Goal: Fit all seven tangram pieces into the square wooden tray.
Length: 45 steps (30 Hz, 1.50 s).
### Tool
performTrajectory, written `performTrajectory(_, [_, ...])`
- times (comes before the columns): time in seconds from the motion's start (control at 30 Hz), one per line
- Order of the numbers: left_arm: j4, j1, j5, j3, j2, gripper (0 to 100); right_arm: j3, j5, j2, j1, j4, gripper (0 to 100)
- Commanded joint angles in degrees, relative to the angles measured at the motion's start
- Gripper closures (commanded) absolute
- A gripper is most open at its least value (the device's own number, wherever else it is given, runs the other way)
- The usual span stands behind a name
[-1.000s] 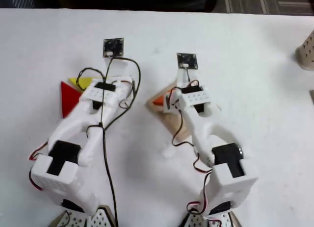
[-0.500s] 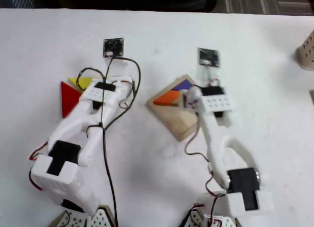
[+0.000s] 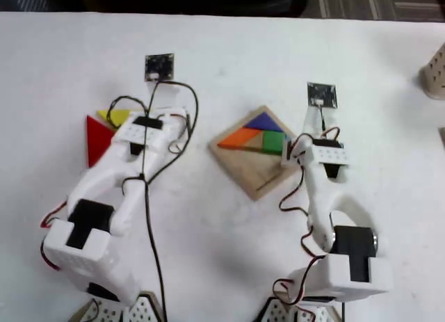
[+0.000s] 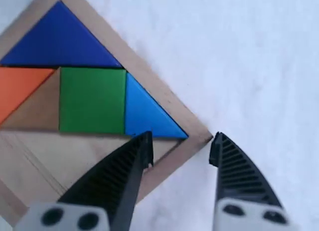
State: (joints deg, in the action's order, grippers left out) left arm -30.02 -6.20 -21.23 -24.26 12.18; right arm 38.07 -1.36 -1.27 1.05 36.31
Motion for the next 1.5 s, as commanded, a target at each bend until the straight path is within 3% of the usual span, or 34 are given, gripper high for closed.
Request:
performTrajectory(0.0, [1.67, 0.84, -0.18, 2.29, -0.22, 98, -0.53, 4.48, 0.66, -0.13, 4.97, 80.7])
performTrajectory(0.33, [1.49, 0.84, -0.18, 2.29, -0.31, 98, -0.62, 17.05, 0.13, -6.46, 9.71, 80.7])
performTrajectory(0.67, [-2.11, 6.20, -0.35, 2.73, -2.07, 98, 1.05, 17.49, 0.04, -10.42, 8.40, 82.8])
performTrajectory(0.83, [-2.46, 9.98, -0.35, 0.18, -5.76, 98, 1.05, 7.56, 0.13, -12.79, 8.31, 95.1])
performTrajectory(1.03, [-2.46, 15.16, -0.35, -3.78, -8.92, 98, 1.23, 2.73, 0.13, -14.90, 5.41, 95.2])
performTrajectory(1.27, [-2.46, 17.71, -0.26, -7.47, -11.12, 98, 4.31, -15.21, 1.45, -21.76, 4.00, 93.0])
performTrajectory(1.37, [-2.20, 17.71, -0.26, -7.82, -11.38, 98, 5.80, -14.95, 4.00, -21.67, 3.91, 91.6])
performTrajectory(1.47, [-2.02, 17.71, -0.26, -7.56, -11.03, 98, 7.03, -8.53, 6.29, -21.58, 3.91, 88.2])
